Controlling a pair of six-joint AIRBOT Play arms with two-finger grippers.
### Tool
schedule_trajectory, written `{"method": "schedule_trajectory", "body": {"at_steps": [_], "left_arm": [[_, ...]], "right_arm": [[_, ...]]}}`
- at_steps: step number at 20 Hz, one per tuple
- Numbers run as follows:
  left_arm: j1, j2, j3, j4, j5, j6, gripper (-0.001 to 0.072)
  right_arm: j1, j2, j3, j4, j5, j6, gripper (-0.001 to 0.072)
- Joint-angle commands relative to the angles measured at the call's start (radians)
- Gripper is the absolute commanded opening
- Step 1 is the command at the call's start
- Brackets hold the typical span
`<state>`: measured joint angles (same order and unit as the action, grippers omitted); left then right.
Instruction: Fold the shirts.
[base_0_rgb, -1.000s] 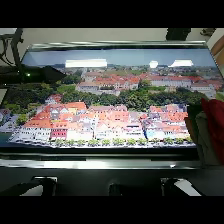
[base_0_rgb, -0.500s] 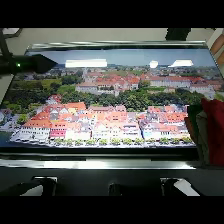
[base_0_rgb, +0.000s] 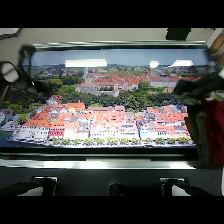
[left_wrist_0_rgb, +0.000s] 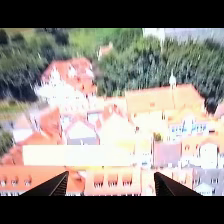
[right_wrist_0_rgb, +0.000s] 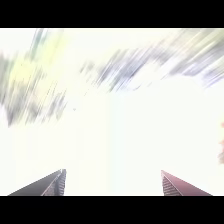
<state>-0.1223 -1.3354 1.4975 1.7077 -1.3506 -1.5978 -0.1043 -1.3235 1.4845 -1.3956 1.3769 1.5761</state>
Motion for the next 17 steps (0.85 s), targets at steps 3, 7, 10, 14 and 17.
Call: {"method": "schedule_trajectory", "body": {"at_steps": [3,7,10,14,17], "left_arm": [[-0.047,0.064,-0.260,-0.112,0.084,-0.109,0.0604],[-0.053,0.064,-0.259,-0.112,0.085,-0.108,0.0605],[-0.053,0.064,-0.259,-0.112,0.085,-0.108,0.0605],[-0.053,0.064,-0.259,-0.111,0.085,-0.108,0.0605],[-0.053,0.064,-0.259,-0.111,0.085,-0.108,0.0605]], "right_arm": [[0.209,-0.070,-0.096,-0.003,0.089,0.115,0.0690],[0.209,-0.070,-0.096,-0.023,0.114,0.112,0.0689],[0.209,-0.070,-0.096,-0.023,0.114,0.112,0.0689],[0.209,-0.070,-0.096,-0.023,0.114,0.112,0.0689],[0.209,-0.070,-0.096,-0.023,0.114,0.112,0.0689]]}}
